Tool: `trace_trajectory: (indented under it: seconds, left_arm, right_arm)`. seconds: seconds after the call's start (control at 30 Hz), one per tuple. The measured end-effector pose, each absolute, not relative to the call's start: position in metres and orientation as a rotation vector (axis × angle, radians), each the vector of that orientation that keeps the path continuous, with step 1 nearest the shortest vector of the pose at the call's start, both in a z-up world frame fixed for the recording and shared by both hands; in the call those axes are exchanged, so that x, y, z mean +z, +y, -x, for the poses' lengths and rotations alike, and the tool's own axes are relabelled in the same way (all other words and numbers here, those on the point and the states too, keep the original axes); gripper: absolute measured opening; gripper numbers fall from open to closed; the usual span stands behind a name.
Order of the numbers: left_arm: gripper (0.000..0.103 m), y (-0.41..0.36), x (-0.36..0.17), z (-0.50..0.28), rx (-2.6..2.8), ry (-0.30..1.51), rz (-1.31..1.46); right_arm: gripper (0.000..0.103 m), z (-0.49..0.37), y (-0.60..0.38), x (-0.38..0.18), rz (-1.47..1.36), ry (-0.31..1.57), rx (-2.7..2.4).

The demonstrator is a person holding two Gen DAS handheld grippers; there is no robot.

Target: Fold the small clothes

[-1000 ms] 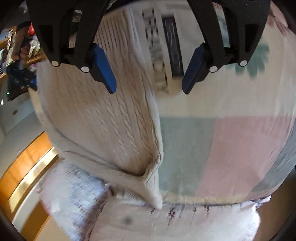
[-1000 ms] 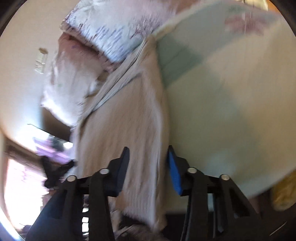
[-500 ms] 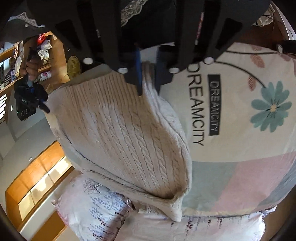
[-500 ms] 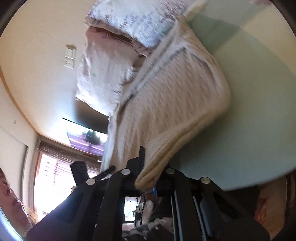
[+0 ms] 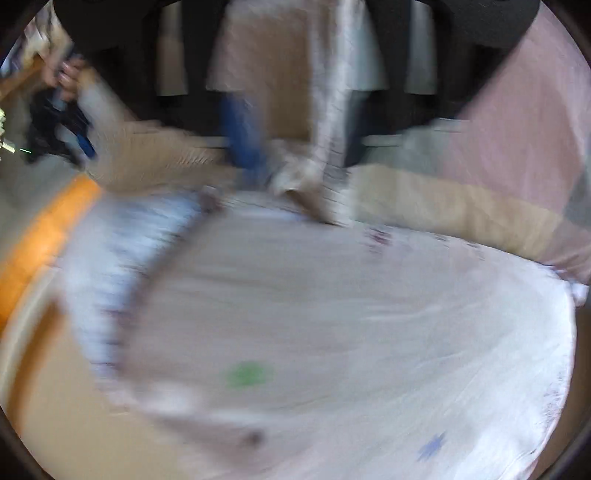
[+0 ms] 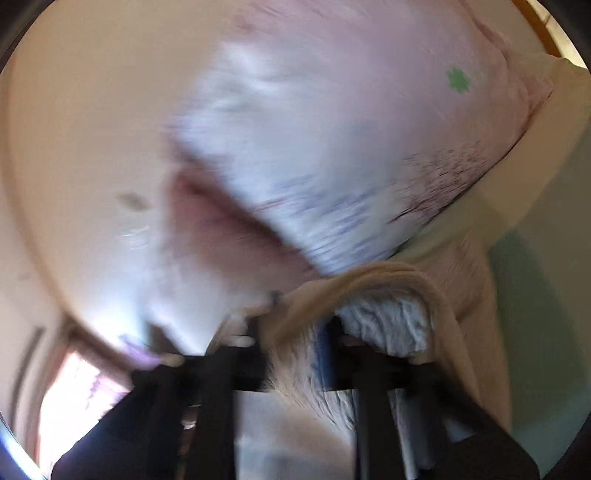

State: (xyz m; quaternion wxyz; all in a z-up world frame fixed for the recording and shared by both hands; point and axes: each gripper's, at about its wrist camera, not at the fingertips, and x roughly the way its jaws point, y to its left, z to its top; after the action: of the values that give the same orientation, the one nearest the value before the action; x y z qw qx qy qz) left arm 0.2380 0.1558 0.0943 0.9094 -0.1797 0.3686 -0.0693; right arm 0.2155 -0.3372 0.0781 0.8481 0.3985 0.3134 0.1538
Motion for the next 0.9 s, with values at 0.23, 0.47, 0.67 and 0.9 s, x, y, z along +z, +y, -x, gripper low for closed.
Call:
trace_trajectory:
  seconds: [0.23,0.47,0.67,0.9]
  left_arm:
    - [0.081,0.19,0.037,-0.238,-0.289,0.921,0.588]
    - [0.039,0.17,0.009,-0.242,-0.367,0.985,0.675]
    - [0.018,0.144,0.045,-0.236,-0.438,0.929,0.832]
    - [0.023,-0.04,0.102,-0.262,-0.907,0.88,0.839]
  right_arm:
    - [0.089,-0.19,-0.341,0.066,-0.712,0.664,0.332]
    - [0.089,-0.174,-0.341,0.054,-0.7,0.721,0.375]
    - [0.089,-0.155,-0.359,0.061,-0.701,0.709,0.393]
    - [0.089,-0.139,-0.41,0.078,-0.678,0.616,0.234]
